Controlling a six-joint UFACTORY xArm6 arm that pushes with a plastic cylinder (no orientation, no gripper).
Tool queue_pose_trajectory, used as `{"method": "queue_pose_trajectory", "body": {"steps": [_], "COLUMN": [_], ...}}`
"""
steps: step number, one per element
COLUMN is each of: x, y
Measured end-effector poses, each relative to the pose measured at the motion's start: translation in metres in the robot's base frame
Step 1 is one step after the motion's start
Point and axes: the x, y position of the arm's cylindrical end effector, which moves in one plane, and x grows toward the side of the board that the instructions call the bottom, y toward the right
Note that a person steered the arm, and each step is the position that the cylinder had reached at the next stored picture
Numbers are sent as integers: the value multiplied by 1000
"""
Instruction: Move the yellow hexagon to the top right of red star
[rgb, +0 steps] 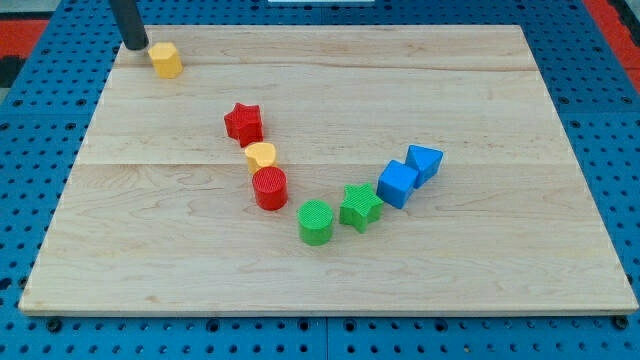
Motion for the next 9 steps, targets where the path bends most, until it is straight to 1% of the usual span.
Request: {"method": "queue_pose_trajectory", "body": {"steps": [1, 2, 3, 4, 5, 6, 7, 8, 9], "x": [26, 22, 21, 21, -11, 1, 54, 65, 66], "y": [80, 152, 209, 210, 120, 47, 85, 178, 299]}}
